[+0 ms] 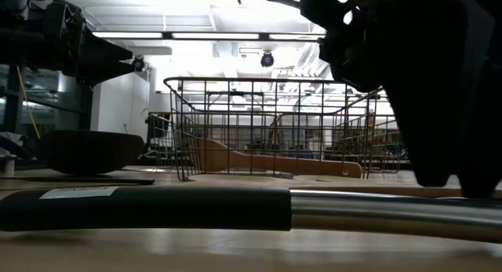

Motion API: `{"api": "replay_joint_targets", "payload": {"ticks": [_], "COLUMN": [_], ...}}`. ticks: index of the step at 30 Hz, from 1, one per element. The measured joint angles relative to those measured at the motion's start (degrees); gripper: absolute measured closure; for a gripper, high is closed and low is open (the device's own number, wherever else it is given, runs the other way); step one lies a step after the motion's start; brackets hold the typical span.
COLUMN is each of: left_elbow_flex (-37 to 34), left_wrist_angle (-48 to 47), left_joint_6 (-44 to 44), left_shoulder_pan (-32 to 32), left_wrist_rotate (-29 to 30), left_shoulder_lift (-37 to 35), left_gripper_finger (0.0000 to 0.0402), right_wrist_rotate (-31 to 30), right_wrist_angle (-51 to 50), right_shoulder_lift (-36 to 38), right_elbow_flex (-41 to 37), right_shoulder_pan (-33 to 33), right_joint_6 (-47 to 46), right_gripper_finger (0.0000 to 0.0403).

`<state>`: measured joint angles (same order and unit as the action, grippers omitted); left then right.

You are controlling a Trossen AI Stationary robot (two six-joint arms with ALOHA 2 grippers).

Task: Pick & Place Kitchen Items
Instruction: Put the blue table knife into the top right wire basket

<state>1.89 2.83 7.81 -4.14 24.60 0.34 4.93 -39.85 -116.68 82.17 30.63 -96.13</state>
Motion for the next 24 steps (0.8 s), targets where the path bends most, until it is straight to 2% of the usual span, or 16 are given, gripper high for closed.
{"api": "replay_joint_targets", "payload": {"ticks": [6,14,24], "left_elbow_flex": [0.0,0.0,0.0], "left_wrist_angle": [0.0,0.0,0.0], "left_joint_6": [0.0,0.0,0.0], "left_shoulder_pan": [0.0,0.0,0.0], "left_wrist_rotate": [0.0,0.0,0.0], "left_shoulder_lift": [0.0,0.0,0.0], "left_gripper_finger": [0.0171,0.0171,0.0171], "right_wrist_rotate": [-0.1,1.2,1.2], "right_wrist_angle": [-0.8,-3.5,-5.8], "right_shoulder_lift": [0.0,-4.4,-5.4], "right_elbow_flex": [0.0,3.8,5.1], "right_shoulder_pan": [0.0,0.0,0.1], "right_joint_6": [1.0,4.0,5.0], "right_gripper_finger": [0.0215,0.0216,0.0284]}}
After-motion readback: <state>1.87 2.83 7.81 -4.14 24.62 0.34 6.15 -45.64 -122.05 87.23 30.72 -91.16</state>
